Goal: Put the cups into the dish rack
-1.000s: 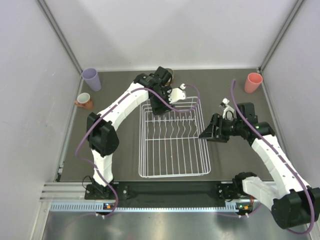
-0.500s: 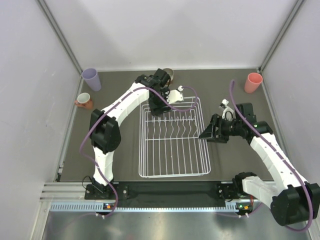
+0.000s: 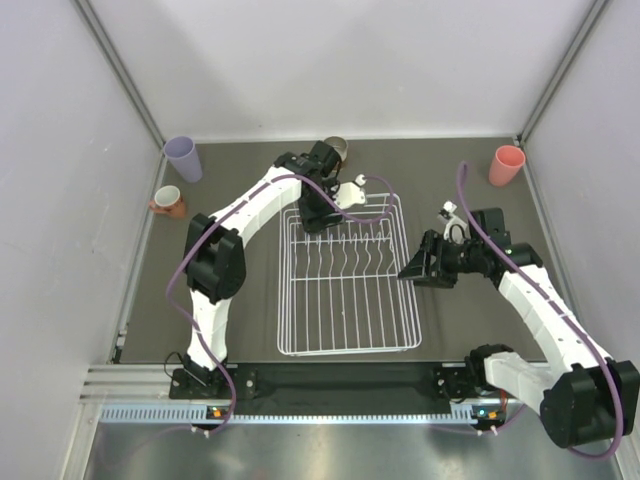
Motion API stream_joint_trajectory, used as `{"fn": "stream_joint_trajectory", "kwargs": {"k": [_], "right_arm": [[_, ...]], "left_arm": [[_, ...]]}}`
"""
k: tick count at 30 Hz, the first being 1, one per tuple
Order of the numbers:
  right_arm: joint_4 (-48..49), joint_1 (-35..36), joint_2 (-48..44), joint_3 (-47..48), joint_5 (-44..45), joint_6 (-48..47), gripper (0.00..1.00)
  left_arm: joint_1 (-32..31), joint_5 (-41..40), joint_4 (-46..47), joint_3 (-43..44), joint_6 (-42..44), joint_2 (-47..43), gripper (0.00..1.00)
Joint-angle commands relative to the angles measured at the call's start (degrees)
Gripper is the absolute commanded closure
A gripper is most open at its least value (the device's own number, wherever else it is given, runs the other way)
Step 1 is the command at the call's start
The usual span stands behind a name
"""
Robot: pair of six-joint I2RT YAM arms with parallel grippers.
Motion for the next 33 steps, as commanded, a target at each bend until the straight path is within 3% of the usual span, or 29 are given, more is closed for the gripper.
{"fn": "stream_joint_trajectory", "kwargs": {"k": [1, 21, 26, 33], "right_arm": [[2.1, -1.0, 0.1, 0.0, -0.9, -1.1, 0.38], [2.7, -2.0, 0.7, -0.9, -1.6, -1.6, 0.38], [2.8, -2.1, 0.6, -0.9, -1.7, -1.7, 0.38], [2.9, -2.2, 0.6, -1.3, -1.8, -1.6, 0.38]], "left_arm": [[0.6, 0.1, 2.6, -0.3, 1.6, 0.1, 1.00], [1.1, -0.3, 4.3, -1.7, 1.2, 1.8, 1.00], [1.1, -0.4, 4.9, -2.2, 0.8, 1.7, 0.83], [1.1, -0.7, 5.0, -2.5, 0.3, 2.1, 0.74]]}}
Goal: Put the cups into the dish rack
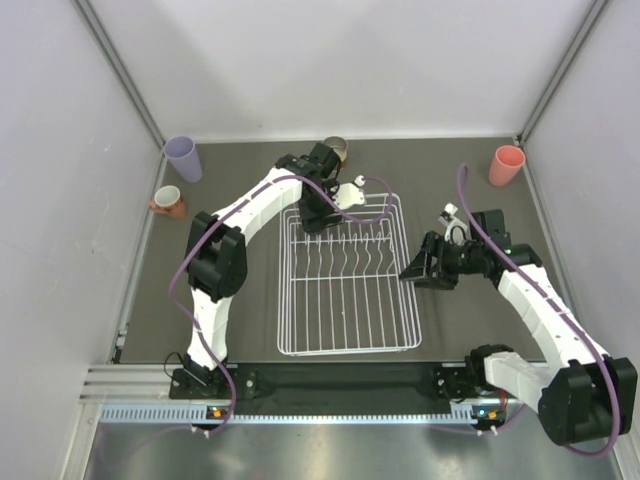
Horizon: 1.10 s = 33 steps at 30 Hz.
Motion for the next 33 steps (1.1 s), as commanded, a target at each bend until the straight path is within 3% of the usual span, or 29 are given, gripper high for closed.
{"fn": "stream_joint_trajectory", "kwargs": {"k": [1, 9, 11, 13, 16, 20, 22, 25, 33], "right_arm": [[2.5, -0.9, -0.2, -0.2, -1.0, -1.2, 0.38], [2.8, -1.0, -0.1, 0.1, -1.5, -1.1, 0.38], [2.8, -1.0, -0.1, 0.1, -1.5, -1.1, 0.38], [2.8, -1.0, -0.2, 0.2, -1.6, -1.0, 0.38], [2.9, -1.1, -0.1, 0.1, -1.6, -1.0, 0.38], [2.7, -1.0, -0.3, 0.2, -1.8, -0.8, 0.38], [2.9, -1.1, -0.6, 0.2, -1.9, -0.8, 0.38], [2.8, -1.0, -0.7, 0.2, -2.0, -0.5, 0.38], [2.9, -0.9, -1.1, -0.1, -2.0, -0.4, 0.38]], "left_arm": [[0.4, -0.2, 2.3, -1.2, -0.3, 0.6, 0.73], [0.5, -0.8, 2.9, -2.3, -1.0, -0.5, 0.60], [0.7, -0.8, 3.1, -2.6, -1.1, -0.8, 0.50], [0.7, -0.8, 3.4, -3.0, -1.1, -1.0, 0.46], [0.7, -0.6, 3.4, -3.2, -1.2, -1.4, 0.45], [0.8, -0.1, 3.7, -3.6, -1.2, -2.4, 0.34], [0.8, -0.1, 3.7, -3.6, -1.3, -2.6, 0.33], [0.8, -0.8, 4.0, -3.7, -1.1, -3.1, 0.11], [0.8, -1.1, 4.6, -4.1, -1.5, -5.8, 0.09]]}}
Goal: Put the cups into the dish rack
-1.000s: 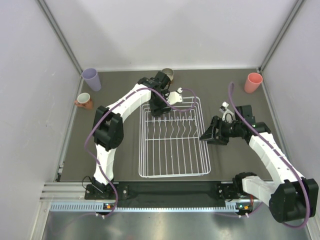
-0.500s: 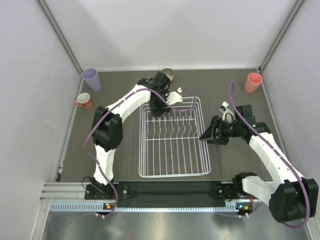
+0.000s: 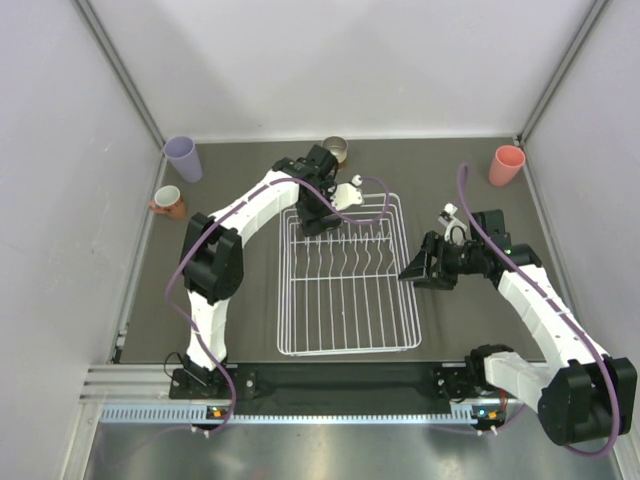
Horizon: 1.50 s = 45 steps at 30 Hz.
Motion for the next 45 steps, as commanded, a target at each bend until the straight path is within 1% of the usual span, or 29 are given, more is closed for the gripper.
{"fn": "stream_joint_trajectory", "kwargs": {"k": [1, 5, 6, 7, 23, 28, 32, 35, 38, 42, 45], "right_arm": [[2.3, -0.8, -1.1, 0.3, -0.9, -0.5, 0.38], [2.3, -0.8, -1.1, 0.5, -1.1, -0.5, 0.38], [2.2, -0.8, -1.2, 0.5, -1.1, -0.6, 0.38], [2.2, -0.7, -1.2, 0.5, -1.0, -0.5, 0.38], [2.1, -0.8, -2.2, 0.3, -1.4, -0.2, 0.38], [1.7, -0.8, -3.0, 0.2, -1.4, -0.1, 0.38], [1.6, -0.9, -3.1, 0.2, -1.3, -0.1, 0.38], [1.6, -0.8, -2.8, 0.3, -1.4, -0.4, 0.38], [1.5, -0.8, -2.7, 0.3, -1.4, -0.5, 0.38], [1.6, -0.8, -2.8, 0.5, -1.4, -0.5, 0.38], [1.7, -0.8, -2.7, 0.7, -1.6, -0.5, 0.38]], "left_arm": [[0.5, -1.0, 1.9, -0.8, 0.0, -4.1, 0.09], [0.5, -0.4, 2.2, -0.2, -0.2, -5.4, 0.08], [0.5, 0.0, 2.2, 0.0, -0.3, -5.5, 0.02], [0.5, 0.5, 2.0, 0.5, -0.5, -5.8, 0.02], [0.4, 1.0, 2.0, 0.9, -1.0, -9.0, 0.02], [0.4, 1.8, 1.3, 0.7, -1.4, -7.4, 0.09], [0.4, 0.8, 1.6, 0.7, -2.1, -6.9, 0.08], [0.5, 1.3, 3.3, 0.2, -3.0, -8.9, 0.05], [0.4, 2.2, 7.6, -2.0, -3.7, -13.0, 0.03], [0.5, 3.8, 11.7, -3.8, -5.7, -18.4, 0.02], [0.4, 4.2, 12.8, -4.2, -7.7, -20.8, 0.02]]}}
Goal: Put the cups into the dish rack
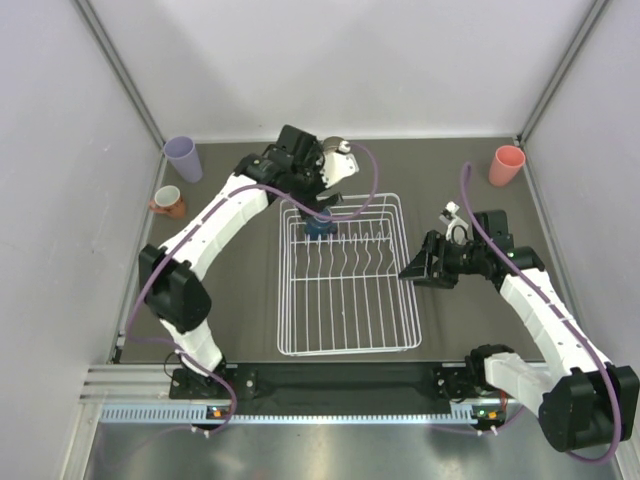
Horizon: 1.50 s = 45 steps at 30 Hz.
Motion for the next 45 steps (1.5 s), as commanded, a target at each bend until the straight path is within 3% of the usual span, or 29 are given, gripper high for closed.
{"fn": "stream_joint_trajectory", "kwargs": {"k": [1, 6, 9, 10, 13, 16, 17, 18, 20, 23, 25, 29, 45], "right_arm": [[1.0, -0.9, -0.8, 0.8, -1.1, -0.6, 0.38], [1.1, -0.8, -0.8, 1.0, -1.2, -0.8, 0.37], [1.0, -0.8, -1.0, 1.2, -1.3, -0.9, 0.37], [1.1, -0.8, -1.0, 1.2, -1.2, -0.7, 0.37], [1.1, -0.8, -0.8, 1.5, -1.1, -0.9, 0.37], [0.9, -0.8, -0.2, 1.9, -1.0, -1.0, 0.37], [0.9, -0.8, 0.0, 2.1, -1.1, -1.0, 0.37], [0.9, -0.8, -0.1, 2.4, -1.1, -1.0, 0.37], [0.7, -0.8, -0.1, 2.6, -1.0, -1.0, 0.37], [0.7, -0.8, -0.1, 2.4, -0.7, -1.0, 0.37], [0.7, -0.9, 0.0, 2.1, -0.7, -1.0, 0.37], [0.7, -0.8, 0.2, 2.2, -0.6, -1.0, 0.37], [1.1, -0.8, 0.5, 1.5, -0.4, -1.0, 0.37]], "left_arm": [[0.3, 2.2, 6.1, -0.4, -3.4, -6.3, 0.02], [0.3, -0.8, 10.8, -3.7, -7.7, -9.2, 0.06], [0.3, -4.8, 15.2, -5.0, -12.9, -9.1, 0.25], [0.3, -5.5, 15.6, -5.0, -14.1, -8.7, 0.40], [0.3, -5.3, 18.1, -5.5, -20.4, -7.4, 0.66], [0.3, -2.5, 17.7, -4.6, -25.7, -4.1, 0.82], [0.3, -2.4, 17.8, -4.5, -26.9, -2.6, 0.94], [0.3, -3.0, 18.6, -4.8, -29.2, -1.7, 1.00], [0.3, -5.1, 18.4, -3.7, -33.9, 1.9, 1.00], [0.1, -4.2, 18.5, -3.8, -35.6, 3.9, 1.00], [-0.3, -8.9, 19.3, -4.4, -37.8, 5.1, 1.00], [-0.4, -10.3, 19.8, -5.5, -38.6, 6.1, 1.00], [-1.5, -13.1, 25.0, -16.4, -41.3, -2.9, 1.00]]}}
